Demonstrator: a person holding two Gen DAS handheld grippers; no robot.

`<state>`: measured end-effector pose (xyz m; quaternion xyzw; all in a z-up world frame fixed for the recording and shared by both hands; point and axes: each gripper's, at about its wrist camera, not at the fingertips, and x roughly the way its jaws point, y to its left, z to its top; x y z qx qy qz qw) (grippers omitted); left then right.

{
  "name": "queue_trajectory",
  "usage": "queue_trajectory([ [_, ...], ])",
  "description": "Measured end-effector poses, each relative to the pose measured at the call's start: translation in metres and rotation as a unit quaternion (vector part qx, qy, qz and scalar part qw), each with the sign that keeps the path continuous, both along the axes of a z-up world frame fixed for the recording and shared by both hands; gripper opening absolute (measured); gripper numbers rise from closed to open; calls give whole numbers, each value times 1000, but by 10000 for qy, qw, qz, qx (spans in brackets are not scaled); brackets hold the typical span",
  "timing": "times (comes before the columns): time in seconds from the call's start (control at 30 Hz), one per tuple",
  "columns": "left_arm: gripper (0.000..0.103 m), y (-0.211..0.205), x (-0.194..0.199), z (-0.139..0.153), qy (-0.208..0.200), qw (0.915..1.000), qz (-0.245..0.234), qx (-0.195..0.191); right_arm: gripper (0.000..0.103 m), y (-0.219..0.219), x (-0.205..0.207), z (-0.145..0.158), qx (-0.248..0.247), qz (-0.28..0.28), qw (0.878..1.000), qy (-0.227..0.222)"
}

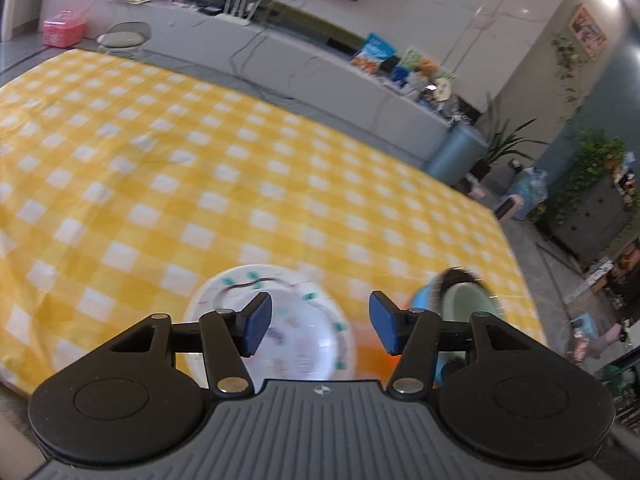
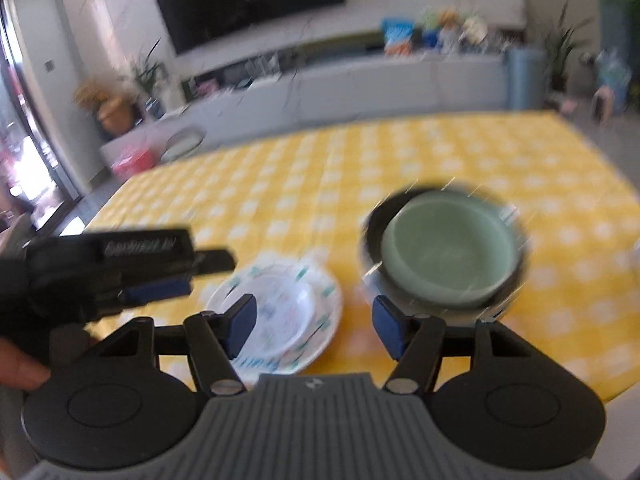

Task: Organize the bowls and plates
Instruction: 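Move the left gripper to the rim of the stacked steel bowls, then close the left gripper on the stacked bowl rims and lift the stack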

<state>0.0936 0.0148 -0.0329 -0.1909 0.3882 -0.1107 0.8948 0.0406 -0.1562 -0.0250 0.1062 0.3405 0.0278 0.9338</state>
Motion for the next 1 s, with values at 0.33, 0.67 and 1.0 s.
queue_trajectory([
  [0.33,77,-60,21,-1,36,9977,-588,-326,76,-99,43,-7,318,-1153,9917,475],
  [0.67,77,-85,52,-33,527,9962,-550,-428,78,-138,72,-56,1412,-1201,9731,1371],
  [1.0,70,-92,64,-63,914,9929,-527,-549,73,-144,82,-92,2452,-1135,9444,1872],
])
